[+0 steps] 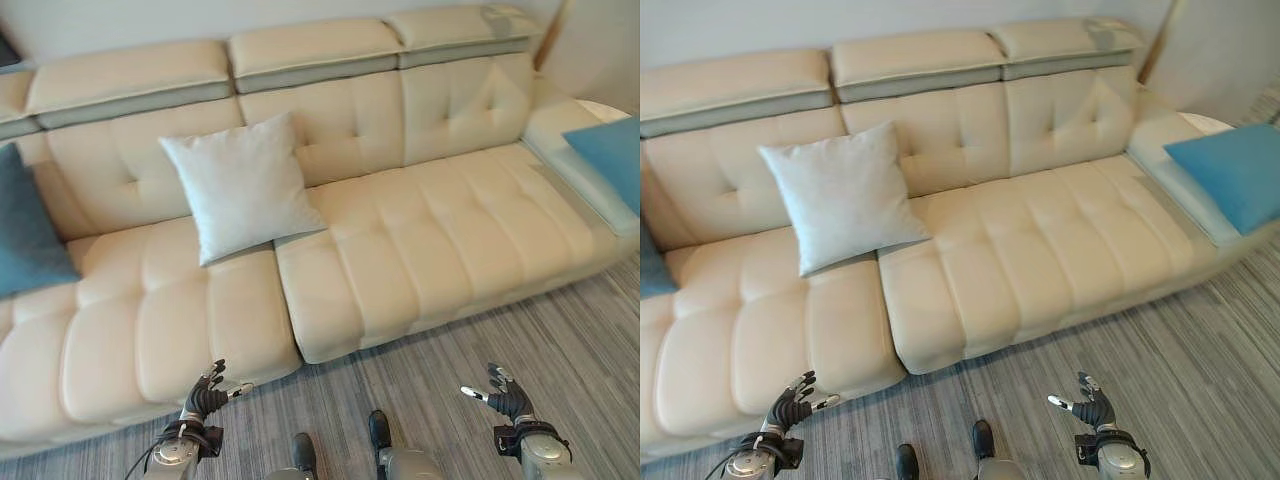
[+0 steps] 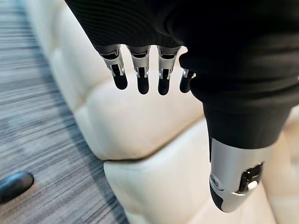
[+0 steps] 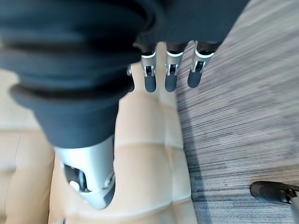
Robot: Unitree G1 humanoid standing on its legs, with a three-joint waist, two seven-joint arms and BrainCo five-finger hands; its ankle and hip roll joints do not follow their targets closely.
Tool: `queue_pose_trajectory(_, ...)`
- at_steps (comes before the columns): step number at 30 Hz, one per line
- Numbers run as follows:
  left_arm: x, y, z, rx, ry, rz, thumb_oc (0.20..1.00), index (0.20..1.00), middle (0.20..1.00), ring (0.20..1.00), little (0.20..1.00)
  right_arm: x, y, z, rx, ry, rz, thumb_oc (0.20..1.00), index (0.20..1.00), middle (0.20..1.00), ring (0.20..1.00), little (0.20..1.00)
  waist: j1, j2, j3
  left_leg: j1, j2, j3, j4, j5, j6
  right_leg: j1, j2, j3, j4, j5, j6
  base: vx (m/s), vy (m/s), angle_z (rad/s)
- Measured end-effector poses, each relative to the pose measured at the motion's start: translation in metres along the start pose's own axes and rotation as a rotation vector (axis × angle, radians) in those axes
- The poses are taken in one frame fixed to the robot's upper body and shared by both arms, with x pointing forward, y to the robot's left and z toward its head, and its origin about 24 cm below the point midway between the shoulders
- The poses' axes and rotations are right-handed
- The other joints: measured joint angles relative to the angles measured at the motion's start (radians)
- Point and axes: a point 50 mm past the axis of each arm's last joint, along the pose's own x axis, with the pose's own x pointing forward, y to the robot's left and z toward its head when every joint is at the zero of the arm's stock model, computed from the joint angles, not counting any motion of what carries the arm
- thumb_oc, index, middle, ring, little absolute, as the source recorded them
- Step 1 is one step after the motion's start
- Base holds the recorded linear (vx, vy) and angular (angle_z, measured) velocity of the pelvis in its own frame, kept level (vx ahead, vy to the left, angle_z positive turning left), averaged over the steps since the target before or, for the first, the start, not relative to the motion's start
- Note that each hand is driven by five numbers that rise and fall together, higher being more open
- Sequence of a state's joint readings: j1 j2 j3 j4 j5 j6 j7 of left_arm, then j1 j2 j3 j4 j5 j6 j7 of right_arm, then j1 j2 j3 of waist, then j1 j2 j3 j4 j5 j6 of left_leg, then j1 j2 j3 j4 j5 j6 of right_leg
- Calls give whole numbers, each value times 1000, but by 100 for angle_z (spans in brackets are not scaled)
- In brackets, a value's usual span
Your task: Pick up all the scattered cushions and arrange them neatly on the sofa.
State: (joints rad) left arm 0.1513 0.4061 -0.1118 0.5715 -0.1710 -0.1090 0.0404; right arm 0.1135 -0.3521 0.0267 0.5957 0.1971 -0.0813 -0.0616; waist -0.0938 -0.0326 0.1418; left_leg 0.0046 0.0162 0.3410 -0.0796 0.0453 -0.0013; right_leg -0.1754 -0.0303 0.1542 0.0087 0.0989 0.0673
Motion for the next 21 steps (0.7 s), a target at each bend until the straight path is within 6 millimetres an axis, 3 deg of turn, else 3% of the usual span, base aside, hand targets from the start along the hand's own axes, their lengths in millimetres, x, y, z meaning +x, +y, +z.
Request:
queue_pose_trajectory(1,0,-2,3,16,-13,-16,1000,1000,1000,1000,1000,2,2,5,6,-17,5,1000,1000,1000,1000,1000,-6,-2,1,8,8,62,-1,0,5,-16,-7,-4,3,-17,-3,-45,-31,-158)
queue_pose_trajectory(2,1,-3,10,13,-43,-17,1000,1000,1000,1000,1000,4,7,8,18,-25,12,1000,1000,1000,1000,1000,5,-4,1,23,31,157,3,-4,2,-49,-12,-109,24,-49,-10,-28,-82,-172)
queue_pose_trajectory(3,0,-1,9,14,-40,-12,1000,1000,1000,1000,1000,5,13,13,29,-43,23,1000,1000,1000,1000,1000,24,-2,0,25,39,177,10,-16,4,-57,-16,-140,46,-53,-18,62,-113,-169)
queue_pose_trajectory(4,1,2,13,20,-50,-5,1000,1000,1000,1000,1000,4,20,12,45,-48,37,1000,1000,1000,1000,1000,12,-24,-4,43,50,255,24,-30,-25,-68,-36,-241,64,-96,-50,64,-115,-131)
queue_pose_trajectory(5,0,2,12,15,-52,-2,1000,1000,1000,1000,1000,6,23,12,53,-40,38,1000,1000,1000,1000,1000,20,-13,-10,57,73,310,26,-31,-39,-65,-52,-365,50,-117,-67,84,-125,-206)
queue_pose_trajectory(6,-2,2,8,22,-44,-4,1000,1000,1000,1000,1000,7,32,16,71,-50,52,1000,1000,1000,1000,1000,56,0,-9,69,126,380,66,-51,-45,-55,-87,-554,95,-142,-90,49,-122,-211)
queue_pose_trajectory(7,-6,8,3,34,-25,7,1000,1000,1000,1000,1000,4,35,15,63,-57,65,1000,1000,1000,1000,1000,48,-22,-17,83,129,388,96,-72,-60,-46,-131,-601,140,-147,-104,103,-186,-188)
queue_pose_trajectory(8,-4,8,5,35,-31,6,1000,1000,1000,1000,1000,1,35,10,61,-42,65,1000,1000,1000,1000,1000,43,-35,-22,93,121,386,107,-80,-54,-48,-150,-635,141,-101,-92,166,-176,-148)
queue_pose_trajectory(9,-6,4,-2,26,-1,3,1000,1000,1000,1000,1000,0,33,7,51,-34,60,1000,1000,1000,1000,1000,50,-43,-36,102,137,322,129,-119,-40,-56,-122,-587,142,-40,-87,200,-197,-135)
queue_pose_trajectory(11,-4,-6,-1,-2,-1,-20,1000,1000,1000,1000,1000,0,24,13,28,-61,46,1000,1000,1000,1000,1000,31,-7,-28,108,156,239,137,-139,-32,-74,-75,-518,151,-47,-95,234,-285,-125)
queue_pose_trajectory(12,-2,-11,2,-17,-7,-27,1000,1000,1000,1000,1000,1,18,14,14,-64,34,1000,1000,1000,1000,1000,6,15,-20,100,176,232,171,-140,-39,-84,-56,-503,168,-64,-96,271,-355,-80)
queue_pose_trajectory(14,4,-16,12,-31,-38,-37,1000,1000,1000,1000,1000,-4,10,3,-7,-23,20,1000,1000,1000,1000,1000,-6,16,-19,91,195,230,238,-146,-45,-69,-61,-485,168,-68,-102,175,-232,-38)
queue_pose_trajectory(15,6,-20,18,-40,-59,-45,1000,1000,1000,1000,1000,-6,4,-2,-22,-10,8,1000,1000,1000,1000,1000,-32,23,-16,89,204,190,282,-110,-88,-63,-43,-470,180,-91,-103,211,-156,-35)
queue_pose_trajectory(17,7,-22,21,-48,-70,-44,1000,1000,1000,1000,1000,-4,1,1,-37,-12,4,1000,1000,1000,1000,1000,-16,27,-5,49,249,138,464,-105,-101,-33,-31,-436,169,-99,-117,226,-92,-66)
queue_pose_trajectory(18,5,-23,17,-44,-55,-49,1000,1000,1000,1000,1000,-3,1,5,-35,-26,4,1000,1000,1000,1000,1000,-2,25,1,-11,250,48,595,-112,-96,-14,-8,-382,137,-88,-167,209,-49,-97)
queue_pose_trajectory(19,5,-25,16,-49,-55,-51,1000,1000,1000,1000,1000,-2,2,10,-32,-45,5,1000,1000,1000,1000,1000,18,14,3,-52,192,-19,583,-179,-95,-8,-13,-344,107,-69,-170,311,-70,-95)
queue_pose_trajectory(20,6,-26,19,-52,-64,-54,1000,1000,1000,1000,1000,0,3,15,-31,-63,7,1000,1000,1000,1000,1000,28,2,12,-106,131,-61,502,-195,-91,-4,-18,-311,71,-62,-170,224,-60,-79)
queue_pose_trajectory(21,6,-28,19,-54,-65,-57,1000,1000,1000,1000,1000,0,2,15,-33,-62,6,1000,1000,1000,1000,1000,33,-1,17,-122,115,-69,452,-193,-87,-2,-18,-309,63,-60,-170,328,-22,-65)
